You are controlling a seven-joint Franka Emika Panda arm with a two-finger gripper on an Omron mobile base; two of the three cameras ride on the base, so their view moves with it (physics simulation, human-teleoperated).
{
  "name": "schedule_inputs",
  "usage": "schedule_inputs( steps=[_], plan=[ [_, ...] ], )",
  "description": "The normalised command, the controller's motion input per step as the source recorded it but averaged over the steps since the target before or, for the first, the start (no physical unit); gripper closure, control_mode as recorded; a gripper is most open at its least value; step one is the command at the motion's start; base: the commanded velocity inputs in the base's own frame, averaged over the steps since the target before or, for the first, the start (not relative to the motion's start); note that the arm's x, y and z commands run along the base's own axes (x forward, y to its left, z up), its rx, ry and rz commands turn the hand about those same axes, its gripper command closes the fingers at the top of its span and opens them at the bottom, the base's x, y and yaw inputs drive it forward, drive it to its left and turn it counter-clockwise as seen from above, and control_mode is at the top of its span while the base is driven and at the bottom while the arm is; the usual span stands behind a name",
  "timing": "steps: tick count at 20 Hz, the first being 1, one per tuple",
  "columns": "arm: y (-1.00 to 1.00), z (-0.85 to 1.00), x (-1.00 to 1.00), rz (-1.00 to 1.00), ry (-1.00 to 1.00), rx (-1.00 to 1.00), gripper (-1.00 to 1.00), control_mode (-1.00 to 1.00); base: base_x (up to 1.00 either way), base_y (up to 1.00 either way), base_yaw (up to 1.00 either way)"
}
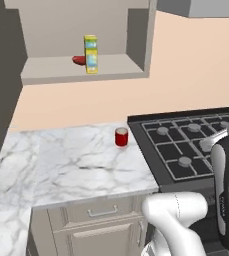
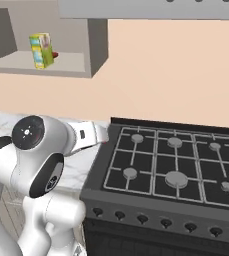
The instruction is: Pick the cereal and cereal from the counter and place them in the cabinets closest to them.
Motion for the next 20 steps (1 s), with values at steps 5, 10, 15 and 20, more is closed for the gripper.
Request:
schedule_inputs(
  steps=[5,10,15,20],
  plan=[
    [0.00,0.00,0.00,0.00,0.00,0.00,-1.00,1.00,-0.02,-0.67,0.00],
    [0.00,0.00,0.00,0.00,0.00,0.00,-1.00,1.00,-0.07,-0.69,0.00],
    [0.00,0.00,0.00,0.00,0.00,0.00,-1.00,1.00,-0.06,-0.69,0.00],
    [0.00,0.00,0.00,0.00,0.00,0.00,-1.00,1.00,-0.07,-0.70,0.00]
  ],
)
